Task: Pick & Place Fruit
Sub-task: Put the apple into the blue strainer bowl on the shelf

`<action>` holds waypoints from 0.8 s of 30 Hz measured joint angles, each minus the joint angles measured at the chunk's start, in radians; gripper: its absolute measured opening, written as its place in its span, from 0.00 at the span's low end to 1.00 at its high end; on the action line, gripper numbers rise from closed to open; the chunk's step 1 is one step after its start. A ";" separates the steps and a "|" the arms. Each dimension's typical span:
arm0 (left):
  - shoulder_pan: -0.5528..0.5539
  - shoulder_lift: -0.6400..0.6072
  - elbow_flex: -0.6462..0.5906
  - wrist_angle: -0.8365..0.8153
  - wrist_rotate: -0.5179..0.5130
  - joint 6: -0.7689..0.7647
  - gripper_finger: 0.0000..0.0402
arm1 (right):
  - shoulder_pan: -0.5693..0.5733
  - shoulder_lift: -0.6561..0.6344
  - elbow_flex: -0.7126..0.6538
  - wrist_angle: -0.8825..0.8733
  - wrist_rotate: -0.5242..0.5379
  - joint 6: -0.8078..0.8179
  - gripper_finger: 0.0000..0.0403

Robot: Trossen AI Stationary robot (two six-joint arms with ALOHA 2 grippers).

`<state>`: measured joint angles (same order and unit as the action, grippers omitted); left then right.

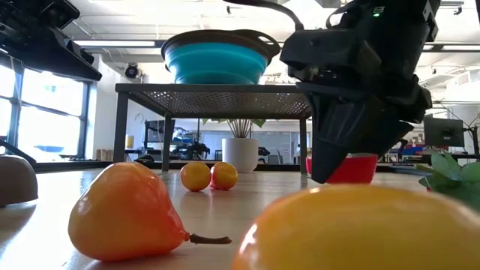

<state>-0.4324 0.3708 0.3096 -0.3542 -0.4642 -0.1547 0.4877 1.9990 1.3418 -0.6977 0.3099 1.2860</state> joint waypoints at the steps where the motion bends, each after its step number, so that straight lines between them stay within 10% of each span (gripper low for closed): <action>1: 0.000 0.000 0.000 0.000 0.000 0.000 0.05 | 0.000 0.000 0.000 0.000 0.001 -0.005 0.64; 24: 0.000 0.000 0.000 0.000 0.000 0.000 0.05 | 0.003 0.000 0.000 -0.002 -0.052 -0.008 0.74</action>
<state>-0.4324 0.3710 0.3098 -0.3542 -0.4644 -0.1547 0.4904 1.9987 1.3418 -0.6994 0.2578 1.2778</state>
